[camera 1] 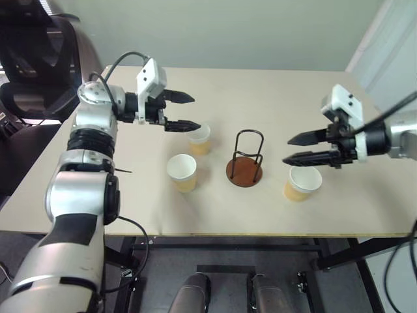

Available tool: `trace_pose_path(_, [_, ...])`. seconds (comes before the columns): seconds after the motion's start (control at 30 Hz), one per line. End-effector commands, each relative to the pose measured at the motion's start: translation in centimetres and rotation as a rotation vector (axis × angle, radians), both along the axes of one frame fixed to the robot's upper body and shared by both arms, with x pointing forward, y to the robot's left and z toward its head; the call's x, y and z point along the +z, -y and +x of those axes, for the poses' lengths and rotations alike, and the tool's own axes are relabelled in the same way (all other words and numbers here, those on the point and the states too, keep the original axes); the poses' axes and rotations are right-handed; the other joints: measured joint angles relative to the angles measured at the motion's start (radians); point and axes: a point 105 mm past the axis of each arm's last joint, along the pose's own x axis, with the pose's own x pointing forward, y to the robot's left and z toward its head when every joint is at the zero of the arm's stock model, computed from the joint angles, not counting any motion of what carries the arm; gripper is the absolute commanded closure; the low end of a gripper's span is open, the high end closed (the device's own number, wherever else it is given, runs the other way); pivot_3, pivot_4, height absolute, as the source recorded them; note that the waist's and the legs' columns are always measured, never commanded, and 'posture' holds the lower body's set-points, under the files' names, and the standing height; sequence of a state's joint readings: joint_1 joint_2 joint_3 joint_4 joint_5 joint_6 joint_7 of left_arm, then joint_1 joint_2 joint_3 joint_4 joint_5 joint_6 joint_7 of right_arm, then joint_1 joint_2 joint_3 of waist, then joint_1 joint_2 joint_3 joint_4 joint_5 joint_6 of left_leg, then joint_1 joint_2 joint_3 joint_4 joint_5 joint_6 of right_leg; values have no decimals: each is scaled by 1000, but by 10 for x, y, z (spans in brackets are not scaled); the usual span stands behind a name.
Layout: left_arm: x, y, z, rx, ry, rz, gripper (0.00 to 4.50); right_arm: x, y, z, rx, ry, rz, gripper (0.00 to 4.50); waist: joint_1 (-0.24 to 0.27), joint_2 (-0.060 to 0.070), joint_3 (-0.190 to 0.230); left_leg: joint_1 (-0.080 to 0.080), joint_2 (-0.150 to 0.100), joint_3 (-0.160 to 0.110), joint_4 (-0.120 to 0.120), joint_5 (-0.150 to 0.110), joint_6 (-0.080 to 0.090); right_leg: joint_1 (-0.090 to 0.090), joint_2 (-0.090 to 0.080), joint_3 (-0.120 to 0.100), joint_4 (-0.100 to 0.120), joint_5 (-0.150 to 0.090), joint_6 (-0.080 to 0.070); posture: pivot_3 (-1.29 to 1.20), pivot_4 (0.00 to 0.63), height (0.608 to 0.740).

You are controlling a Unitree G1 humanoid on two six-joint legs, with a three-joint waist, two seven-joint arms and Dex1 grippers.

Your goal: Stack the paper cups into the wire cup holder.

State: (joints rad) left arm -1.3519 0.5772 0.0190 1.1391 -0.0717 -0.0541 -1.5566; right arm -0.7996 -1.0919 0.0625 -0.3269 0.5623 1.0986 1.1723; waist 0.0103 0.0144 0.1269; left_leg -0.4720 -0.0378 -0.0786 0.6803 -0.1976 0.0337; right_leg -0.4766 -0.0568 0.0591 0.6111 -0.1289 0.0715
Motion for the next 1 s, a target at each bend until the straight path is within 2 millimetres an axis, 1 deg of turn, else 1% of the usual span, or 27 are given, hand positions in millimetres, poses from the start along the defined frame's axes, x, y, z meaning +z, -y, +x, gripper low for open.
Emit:
trace_pose_path(0.03, [33, 16, -14, -120, 26, -54, 0, 2, 4, -12, 44, 37, -58, 1687, -1, 0, 0, 0, 0, 0, 0, 0, 0, 0, 0, 1, 0, 0, 0, 0, 150, 740])
trace_pose_path(0.1, [40, 25, -20, -163, 20, -50, 0, -7, 8, -16, 50, 21, -102, 1687, 1, 0, 0, -1, 1, 0, -1, 0, 0, 0, 0, 0, 0, 0, 0, 0, 150, 740])
trace_pose_path(0.17, [41, 28, -24, -185, 19, -34, 0, -11, 9, -17, 58, 16, -118, 1687, 2, 0, 0, 0, 0, 2, -1, -1, 0, 0, 1, -2, 0, -1, 1, 0, 150, 740])
trace_pose_path(0.2, [41, 29, -25, -196, 21, -21, 0, -14, 9, -17, 62, 16, -132, 1687, -2, 0, 0, -1, 1, 1, 0, -1, 0, 0, -1, 1, -1, -1, 2, 0, 150, 740])
trace_pose_path(0.23, [40, 30, -27, -208, 22, -4, 0, -18, 10, -18, 67, 14, -146, 1687, -1, 0, 0, 0, 0, 4, -1, -2, 0, -1, 2, -3, 0, -1, 3, 0, 150, 740])
trace_pose_path(0.3, [37, 32, -31, -230, 25, 30, 0, -25, 9, -18, 75, 12, -166, 1687, -2, 0, 0, 0, 1, 2, 1, -3, 1, 0, -1, 2, -1, -2, 5, 0, 150, 740])
trace_pose_path(0.33, [35, 32, -33, -241, 28, 50, 0, -28, 9, -18, 81, 13, -182, 1687, -3, 0, 0, 0, 1, 4, 0, -3, 1, 1, 1, -1, 0, -2, 6, 0, 150, 740])
trace_pose_path(0.4, [30, 31, -36, -256, 38, 94, 0, -36, 10, -17, 92, 20, -222, 1687, -4, 0, 0, 0, 2, 2, 2, -4, 1, 1, -1, 2, -1, -2, 7, 0, 150, 740])
trace_pose_path(0.43, [27, 29, -38, -262, 47, 123, 0, -40, 10, -16, 98, 24, -242, 1687, -3, 1, 0, 1, 0, 4, 1, -4, 2, 1, 1, -1, 0, -3, 7, 0, 150, 740])
trace_pose_path(0.5, [23, 26, -40, -268, 55, 164, 0, -44, 11, -15, 108, 26, -266, 1687, -4, 1, 0, 0, 1, 2, 2, -5, 2, 2, -1, 2, -1, -3, 8, 0, 150, 740])
trace_pose_path(0.63, [16, 21, -42, -276, 78, 235, 0, -53, 12, -13, 128, 32, -315, 1687, -1, 1, 0, 1, 0, 3, 2, -4, 2, 3, 0, 0, -1, -2, 8, 0, 150, 740])
trace_pose_path(0.87, [19, 17, -46, -281, 81, 220, 0, -63, 28, -3, 120, 48, -409, 1687, 4, 0, 0, 1, -1, 0, 4, -4, 3, 6, -2, 0, -2, -2, 8, 0, 150, 740])
trace_pose_path(1.0, [18, 15, -48, -286, 79, 217, 0, -70, 43, 0, 120, 43, -486, 1687, 3, 0, 0, 1, 0, 0, 3, -4, 3, 6, -2, 0, -2, -2, 8, 0, 150, 740])
